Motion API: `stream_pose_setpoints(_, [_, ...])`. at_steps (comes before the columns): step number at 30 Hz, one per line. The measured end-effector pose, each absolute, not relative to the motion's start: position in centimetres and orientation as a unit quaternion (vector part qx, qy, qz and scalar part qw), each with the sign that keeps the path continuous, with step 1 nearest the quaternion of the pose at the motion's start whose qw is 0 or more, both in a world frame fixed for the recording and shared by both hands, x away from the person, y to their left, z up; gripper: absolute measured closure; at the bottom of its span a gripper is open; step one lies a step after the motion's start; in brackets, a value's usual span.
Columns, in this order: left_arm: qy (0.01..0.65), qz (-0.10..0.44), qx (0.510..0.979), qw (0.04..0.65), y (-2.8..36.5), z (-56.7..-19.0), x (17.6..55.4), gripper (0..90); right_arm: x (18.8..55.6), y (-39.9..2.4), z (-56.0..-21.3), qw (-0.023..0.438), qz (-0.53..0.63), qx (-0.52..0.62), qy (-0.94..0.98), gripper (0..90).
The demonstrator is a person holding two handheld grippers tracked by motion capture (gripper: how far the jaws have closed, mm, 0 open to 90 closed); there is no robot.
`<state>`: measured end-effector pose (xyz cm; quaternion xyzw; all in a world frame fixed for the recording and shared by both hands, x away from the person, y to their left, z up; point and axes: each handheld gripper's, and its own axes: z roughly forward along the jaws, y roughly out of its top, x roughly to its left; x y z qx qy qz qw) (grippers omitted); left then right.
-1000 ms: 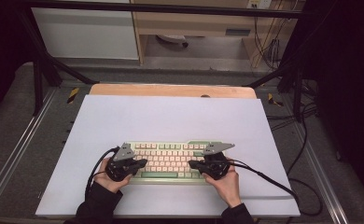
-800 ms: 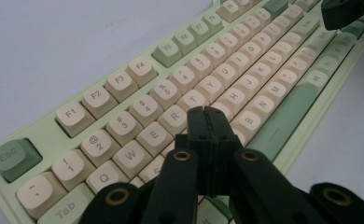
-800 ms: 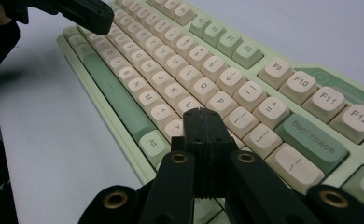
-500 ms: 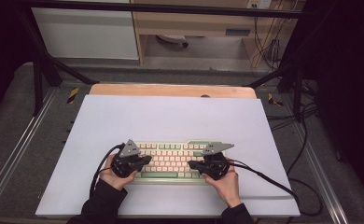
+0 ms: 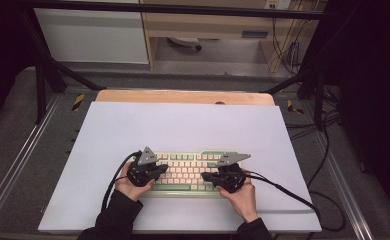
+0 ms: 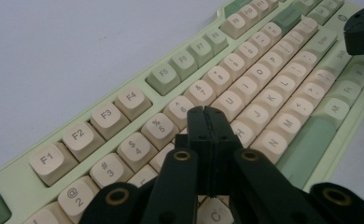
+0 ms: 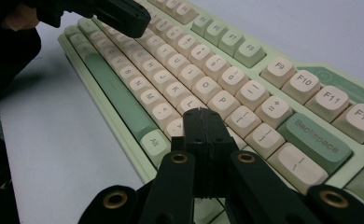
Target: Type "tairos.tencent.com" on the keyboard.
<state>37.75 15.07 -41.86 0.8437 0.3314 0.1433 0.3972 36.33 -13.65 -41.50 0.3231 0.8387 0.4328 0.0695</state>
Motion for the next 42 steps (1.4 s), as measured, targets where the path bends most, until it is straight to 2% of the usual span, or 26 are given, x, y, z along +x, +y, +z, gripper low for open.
stream_pose_setpoints(25, [0.332, 0.143, 0.847, 0.39, 14.6, -43.0, 38.4, 89.7, 36.3, -13.7, -41.5, 0.069, 0.433, 0.322, 0.839, 90.0])
stream_pose_setpoints(42, [0.317, 0.146, 0.846, 0.403, 15.1, -41.8, 37.1, 89.6, 36.2, -13.8, -41.3, 0.07, 0.435, 0.321, 0.839, 90.0])
